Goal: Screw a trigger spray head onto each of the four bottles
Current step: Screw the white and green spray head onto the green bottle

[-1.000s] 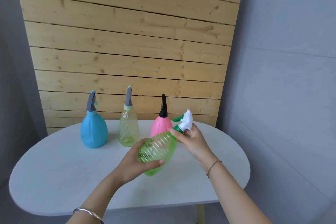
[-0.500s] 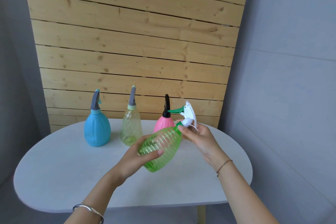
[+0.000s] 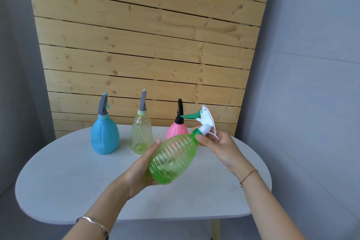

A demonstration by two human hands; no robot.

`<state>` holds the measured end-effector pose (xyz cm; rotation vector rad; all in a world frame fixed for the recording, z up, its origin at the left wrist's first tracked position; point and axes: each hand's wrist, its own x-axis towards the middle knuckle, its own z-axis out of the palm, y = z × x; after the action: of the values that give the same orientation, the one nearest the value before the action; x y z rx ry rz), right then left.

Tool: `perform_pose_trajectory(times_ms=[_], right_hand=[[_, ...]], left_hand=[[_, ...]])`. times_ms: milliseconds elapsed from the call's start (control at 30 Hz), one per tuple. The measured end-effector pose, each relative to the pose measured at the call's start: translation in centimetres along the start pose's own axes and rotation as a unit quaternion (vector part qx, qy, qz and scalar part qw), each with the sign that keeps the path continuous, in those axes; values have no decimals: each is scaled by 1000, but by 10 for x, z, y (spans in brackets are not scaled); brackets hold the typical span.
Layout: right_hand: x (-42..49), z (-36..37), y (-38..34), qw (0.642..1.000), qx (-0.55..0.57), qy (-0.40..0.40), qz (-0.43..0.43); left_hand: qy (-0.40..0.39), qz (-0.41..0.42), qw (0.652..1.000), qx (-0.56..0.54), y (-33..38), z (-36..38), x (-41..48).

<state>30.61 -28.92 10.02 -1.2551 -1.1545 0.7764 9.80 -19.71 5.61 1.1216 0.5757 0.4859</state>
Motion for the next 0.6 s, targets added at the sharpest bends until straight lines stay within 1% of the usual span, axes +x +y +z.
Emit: perform_pose_trajectory(times_ms=[67, 133, 200, 300, 333, 400, 467, 533, 600], right_hand=[[3, 4, 7, 997, -11, 73, -2], [4, 8, 12, 995, 1, 95, -7], [6, 10, 16, 995, 19, 95, -15], [5, 8, 16, 997, 15, 67, -23], [5, 8, 15, 998, 5, 56, -23], [4, 7, 14, 998, -3, 57, -15], [4, 6, 14, 997, 4, 79, -6], [3, 7, 15, 996, 6, 86, -5], [3, 8, 14, 997, 4, 76, -10]], left_hand=[[18, 56, 998, 12, -1, 5, 1], [24, 93, 995, 9, -3, 5, 4], [0, 89, 996, 11, -4, 4, 6], [2, 8, 1000, 8, -3, -3, 6], [2, 3, 1000, 27, -3, -5, 6], [3, 40, 998, 40, -3, -8, 6], [-10, 81, 996, 46, -2, -9, 4], [-30, 104, 991, 77, -3, -10, 4], [-33, 74, 994, 74, -3, -9, 4]])
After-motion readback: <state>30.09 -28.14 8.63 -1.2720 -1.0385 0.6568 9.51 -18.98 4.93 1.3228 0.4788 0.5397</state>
